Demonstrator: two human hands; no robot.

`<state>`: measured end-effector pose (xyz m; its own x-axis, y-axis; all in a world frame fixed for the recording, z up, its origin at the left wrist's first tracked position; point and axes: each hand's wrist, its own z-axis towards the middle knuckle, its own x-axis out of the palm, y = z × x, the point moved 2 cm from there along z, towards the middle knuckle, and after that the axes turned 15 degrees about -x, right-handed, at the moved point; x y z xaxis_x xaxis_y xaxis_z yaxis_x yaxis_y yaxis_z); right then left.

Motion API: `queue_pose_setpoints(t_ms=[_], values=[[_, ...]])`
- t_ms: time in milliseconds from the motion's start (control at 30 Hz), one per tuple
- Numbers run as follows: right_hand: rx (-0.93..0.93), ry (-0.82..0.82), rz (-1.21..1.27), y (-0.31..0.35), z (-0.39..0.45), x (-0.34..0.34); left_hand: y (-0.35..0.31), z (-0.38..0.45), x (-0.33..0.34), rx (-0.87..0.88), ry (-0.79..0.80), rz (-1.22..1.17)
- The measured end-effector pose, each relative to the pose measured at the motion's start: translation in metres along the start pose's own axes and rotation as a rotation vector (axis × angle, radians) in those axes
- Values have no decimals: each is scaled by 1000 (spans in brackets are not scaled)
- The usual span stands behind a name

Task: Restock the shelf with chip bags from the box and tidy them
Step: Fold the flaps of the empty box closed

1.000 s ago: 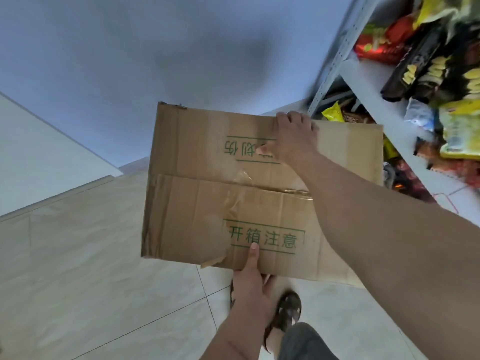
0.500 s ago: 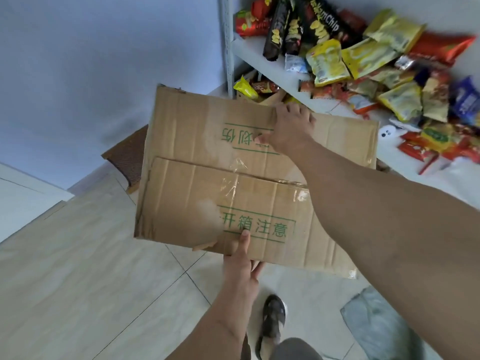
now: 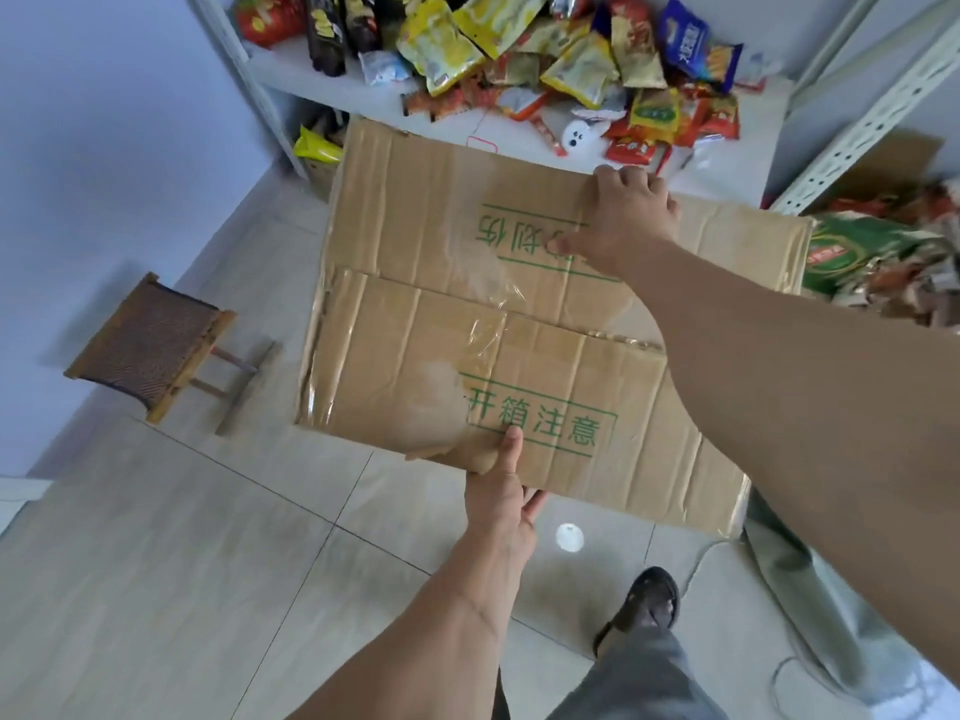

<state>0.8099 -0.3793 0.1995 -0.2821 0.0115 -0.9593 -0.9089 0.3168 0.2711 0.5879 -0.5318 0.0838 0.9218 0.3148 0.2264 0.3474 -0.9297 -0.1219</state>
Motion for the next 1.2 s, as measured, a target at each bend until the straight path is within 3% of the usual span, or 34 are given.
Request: queue_pose_setpoints(t_ms=[633, 1000, 1200], values=[[87, -31, 62, -373, -75, -66, 272, 38, 234, -4, -31, 132], [241, 18, 44, -570, -45, -68, 350, 124, 377, -132, -80, 244], [326, 54, 54, -651, -42, -53, 384, 166, 423, -221, -130, 295]])
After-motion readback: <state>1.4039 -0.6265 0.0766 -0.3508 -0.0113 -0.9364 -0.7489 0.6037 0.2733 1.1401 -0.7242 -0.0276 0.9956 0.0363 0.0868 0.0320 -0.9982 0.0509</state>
